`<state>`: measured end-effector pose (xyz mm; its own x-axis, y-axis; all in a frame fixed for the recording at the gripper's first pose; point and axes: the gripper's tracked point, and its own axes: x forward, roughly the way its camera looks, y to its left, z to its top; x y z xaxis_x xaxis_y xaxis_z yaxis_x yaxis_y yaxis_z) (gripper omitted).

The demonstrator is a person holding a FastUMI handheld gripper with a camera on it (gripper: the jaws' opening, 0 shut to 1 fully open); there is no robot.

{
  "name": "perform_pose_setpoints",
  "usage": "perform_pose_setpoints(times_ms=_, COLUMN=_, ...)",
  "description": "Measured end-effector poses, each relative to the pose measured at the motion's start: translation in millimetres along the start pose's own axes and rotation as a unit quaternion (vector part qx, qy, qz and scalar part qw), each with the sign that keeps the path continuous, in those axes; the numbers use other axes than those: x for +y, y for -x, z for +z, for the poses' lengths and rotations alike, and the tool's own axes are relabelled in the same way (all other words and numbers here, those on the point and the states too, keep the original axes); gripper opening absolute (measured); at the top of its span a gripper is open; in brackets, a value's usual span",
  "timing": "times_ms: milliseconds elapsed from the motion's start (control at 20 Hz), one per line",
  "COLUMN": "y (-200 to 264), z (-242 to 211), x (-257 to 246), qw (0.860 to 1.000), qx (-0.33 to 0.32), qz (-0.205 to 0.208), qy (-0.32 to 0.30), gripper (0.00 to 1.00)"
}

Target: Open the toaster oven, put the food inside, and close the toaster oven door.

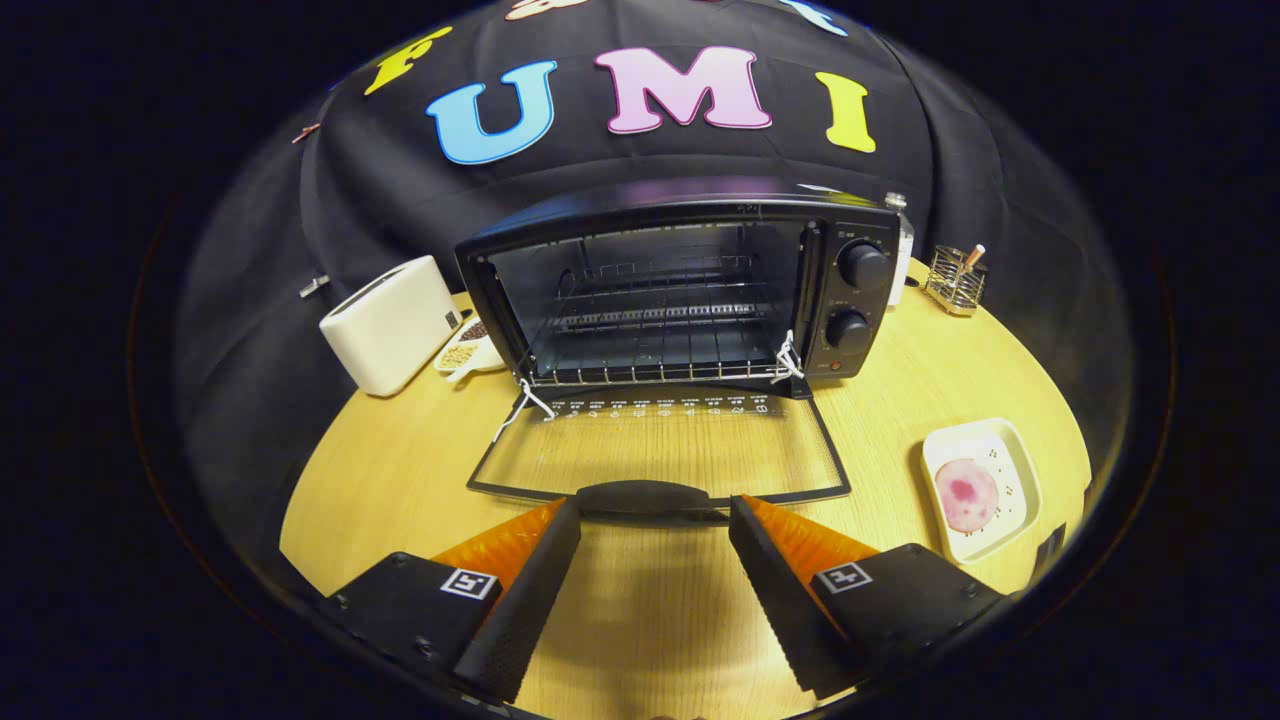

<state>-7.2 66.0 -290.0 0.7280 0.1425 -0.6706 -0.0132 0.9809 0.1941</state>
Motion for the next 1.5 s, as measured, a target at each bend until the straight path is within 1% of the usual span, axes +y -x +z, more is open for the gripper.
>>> perform_pose_setpoints(times_ms=100, y=19.9, z=8.5, x=-13.7, qw=1.000, qx=0.003, qz=0.009, qy=-0.014, gripper=1.00)
perform_pose_setpoints(times_ms=250, y=48.6, z=29.0, x=-52.9, qw=1.000, qx=0.004, qz=0.011, qy=-0.005, gripper=1.00)
perform_pose_setpoints(times_ms=400, y=73.6, z=54.6, x=-107.8, qw=1.000, qx=-0.003, qz=0.005, qy=0.002, gripper=0.99)
perform_pose_setpoints(times_ms=550, y=88.8, z=62.4, x=-170.7, qw=0.999, qx=0.014, qz=-0.006, qy=-0.033, gripper=0.99)
perform_pose_setpoints(times_ms=800, y=83.1, z=48.6, x=-272.4, qw=0.992, qx=0.055, qz=-0.045, qy=-0.108, gripper=0.99)
perform_pose_setpoints(times_ms=850, y=78.9, z=43.6, x=-289.8, qw=0.990, qx=0.058, qz=-0.053, qy=-0.113, gripper=0.99)
perform_pose_setpoints(times_ms=950, y=63.2, z=30.8, x=-324.7, qw=0.990, qx=0.072, qz=-0.071, qy=-0.103, gripper=0.99)
perform_pose_setpoints(times_ms=1000, y=55.9, z=23.7, x=-336.1, qw=0.989, qx=0.083, qz=-0.075, qy=-0.099, gripper=0.99)
perform_pose_setpoints(times_ms=1150, y=33.6, z=1.7, x=-358.9, qw=0.987, qx=0.110, qz=-0.069, qy=-0.090, gripper=0.99)
perform_pose_setpoints(times_ms=1250, y=21.4, z=-12.7, x=-369.4, qw=0.987, qx=0.124, qz=-0.068, qy=-0.072, gripper=1.00)
perform_pose_setpoints(times_ms=1450, y=13.0, z=-35.9, x=-359.0, qw=0.986, qx=0.150, qz=-0.054, qy=-0.050, gripper=1.00)
perform_pose_setpoints(times_ms=1500, y=13.9, z=-35.9, x=-357.4, qw=0.987, qx=0.143, qz=-0.057, qy=-0.036, gripper=0.99)
